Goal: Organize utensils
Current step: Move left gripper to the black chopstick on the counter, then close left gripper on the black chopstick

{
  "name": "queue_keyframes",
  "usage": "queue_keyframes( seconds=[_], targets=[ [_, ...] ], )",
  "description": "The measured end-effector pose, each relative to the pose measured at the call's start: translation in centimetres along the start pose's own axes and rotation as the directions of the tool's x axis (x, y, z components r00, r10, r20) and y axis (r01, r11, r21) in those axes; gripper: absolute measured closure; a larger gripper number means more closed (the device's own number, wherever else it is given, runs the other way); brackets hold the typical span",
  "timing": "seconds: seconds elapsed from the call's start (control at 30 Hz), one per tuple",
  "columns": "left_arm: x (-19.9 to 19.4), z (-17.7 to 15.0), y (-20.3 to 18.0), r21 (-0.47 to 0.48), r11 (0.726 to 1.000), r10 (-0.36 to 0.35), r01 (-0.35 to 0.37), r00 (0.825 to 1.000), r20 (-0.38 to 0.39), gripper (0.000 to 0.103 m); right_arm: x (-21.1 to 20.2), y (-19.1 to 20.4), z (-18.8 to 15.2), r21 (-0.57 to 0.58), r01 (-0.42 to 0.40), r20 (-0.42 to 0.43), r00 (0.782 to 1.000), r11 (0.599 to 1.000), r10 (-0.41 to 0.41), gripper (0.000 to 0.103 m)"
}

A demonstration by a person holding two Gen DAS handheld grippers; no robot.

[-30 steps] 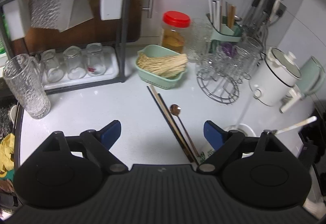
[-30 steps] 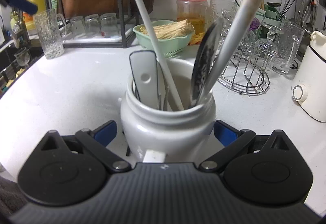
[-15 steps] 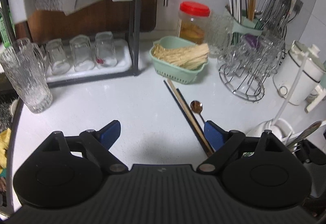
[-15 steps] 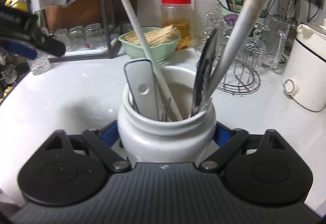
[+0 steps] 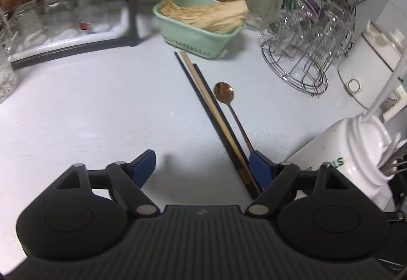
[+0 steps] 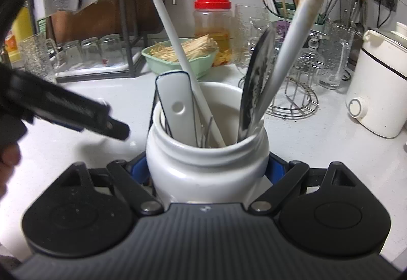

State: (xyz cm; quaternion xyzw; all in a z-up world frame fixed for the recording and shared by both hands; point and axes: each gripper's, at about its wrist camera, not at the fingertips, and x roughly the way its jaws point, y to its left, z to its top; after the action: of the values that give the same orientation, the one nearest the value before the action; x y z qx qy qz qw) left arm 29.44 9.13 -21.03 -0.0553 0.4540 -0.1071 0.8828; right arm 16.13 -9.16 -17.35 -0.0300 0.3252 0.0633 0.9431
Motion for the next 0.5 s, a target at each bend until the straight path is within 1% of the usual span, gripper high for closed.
queue_keyframes(
  seconds=[0.1,0.2,0.3,0.37,0.43,0.5],
  targets=[
    [1.2,-0.2,-1.0,0.025,1.0,0.013,-0.013,1.0,-0.016,0.022,0.0,-0.7,0.0,0.017,0.019,-0.006,1.0,1.0,-0.019,0.012],
    [2.0,-0.5,-2.0,0.09,0.994,0.067,-0.065,0.998,-0.018,0.022,0.0,-1.3,-0.1,0.031,0.039,-0.004,0.999,0.999,-0.039,0.012],
    [2.7,-1.2,-2.5,0.121,0.989,0.092,-0.088,0.995,-0.029,0.021,0.0,-1.7,-0.1,0.036,0.046,0.0,0.999,0.998,-0.046,0.012],
    [2.7,-1.6,-3.0,0.147,0.984,0.105,-0.103,0.994,-0.008,0.021,-0.1,-1.9,-0.2,0.035,0.042,0.005,0.999,0.998,-0.042,0.012],
    [2.7,-1.6,-3.5,0.177,0.975,0.14,-0.138,0.99,0.003,0.021,0.0,-2.0,-0.2,0.034,0.039,0.008,0.999,0.999,-0.039,0.012],
    [2.9,-1.8,-3.8,0.197,0.964,0.186,-0.18,0.983,-0.01,0.021,0.0,-1.9,-0.2,0.032,0.039,0.011,0.999,0.999,-0.04,0.012]
  ],
)
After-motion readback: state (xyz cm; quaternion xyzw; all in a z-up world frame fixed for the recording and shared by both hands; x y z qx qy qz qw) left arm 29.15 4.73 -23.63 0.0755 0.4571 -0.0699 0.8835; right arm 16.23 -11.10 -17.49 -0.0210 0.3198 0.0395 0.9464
